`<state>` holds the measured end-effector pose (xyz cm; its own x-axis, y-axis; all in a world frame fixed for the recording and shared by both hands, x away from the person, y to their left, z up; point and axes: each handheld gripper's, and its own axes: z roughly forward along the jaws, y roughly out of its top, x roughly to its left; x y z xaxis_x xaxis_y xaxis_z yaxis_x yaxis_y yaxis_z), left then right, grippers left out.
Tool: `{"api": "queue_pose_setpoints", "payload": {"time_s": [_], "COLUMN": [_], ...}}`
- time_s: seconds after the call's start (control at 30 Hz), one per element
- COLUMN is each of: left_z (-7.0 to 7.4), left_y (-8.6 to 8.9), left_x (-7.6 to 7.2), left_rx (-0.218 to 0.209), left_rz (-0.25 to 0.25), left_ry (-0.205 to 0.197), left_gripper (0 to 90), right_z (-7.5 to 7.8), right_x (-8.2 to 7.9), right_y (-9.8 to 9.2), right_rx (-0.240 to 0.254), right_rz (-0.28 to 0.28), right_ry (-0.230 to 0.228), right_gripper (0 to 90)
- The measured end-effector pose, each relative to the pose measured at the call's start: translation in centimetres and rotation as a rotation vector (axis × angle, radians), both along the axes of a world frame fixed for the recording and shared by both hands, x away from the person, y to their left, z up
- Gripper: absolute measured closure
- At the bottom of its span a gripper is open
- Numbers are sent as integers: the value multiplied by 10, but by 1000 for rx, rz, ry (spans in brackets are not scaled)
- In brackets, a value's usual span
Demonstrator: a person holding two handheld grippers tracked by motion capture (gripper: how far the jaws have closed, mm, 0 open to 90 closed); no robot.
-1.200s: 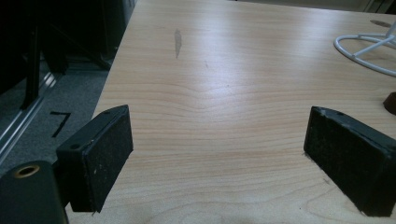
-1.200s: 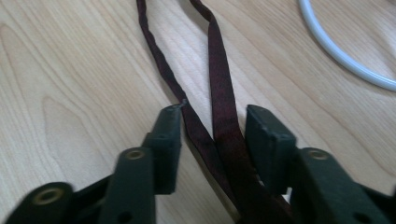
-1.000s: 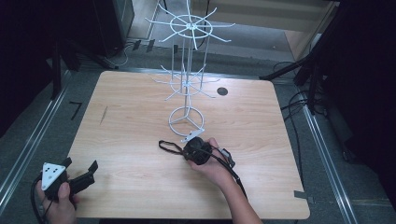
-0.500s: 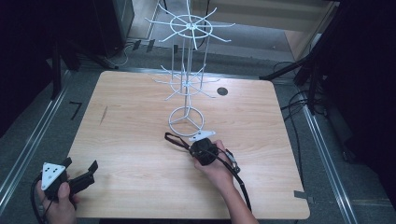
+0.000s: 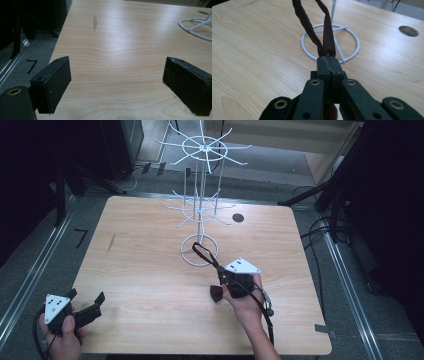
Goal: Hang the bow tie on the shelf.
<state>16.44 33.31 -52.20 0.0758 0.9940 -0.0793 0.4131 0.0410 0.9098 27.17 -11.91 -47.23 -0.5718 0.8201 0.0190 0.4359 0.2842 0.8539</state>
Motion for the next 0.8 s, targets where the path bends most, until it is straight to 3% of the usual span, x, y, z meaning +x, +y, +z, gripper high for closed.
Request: {"api": "queue_pose_setpoints", "payload": {"time_s": [0.3,0.8], "left_z": [0,0], "left_y": [0,0], "left_x": [0,0], "left_rx": [-1,3], "left_rz": [0,4], "left_ry": [0,1], "left_gripper": [85,85], "right_z": [13,47], "right_x": [-4,-11], "right_y": [-20,-45], "right_rx": [54,90], "right_rz": [-72,-145], "right_ry": [-58,-145], "right_gripper": [900,900]}}
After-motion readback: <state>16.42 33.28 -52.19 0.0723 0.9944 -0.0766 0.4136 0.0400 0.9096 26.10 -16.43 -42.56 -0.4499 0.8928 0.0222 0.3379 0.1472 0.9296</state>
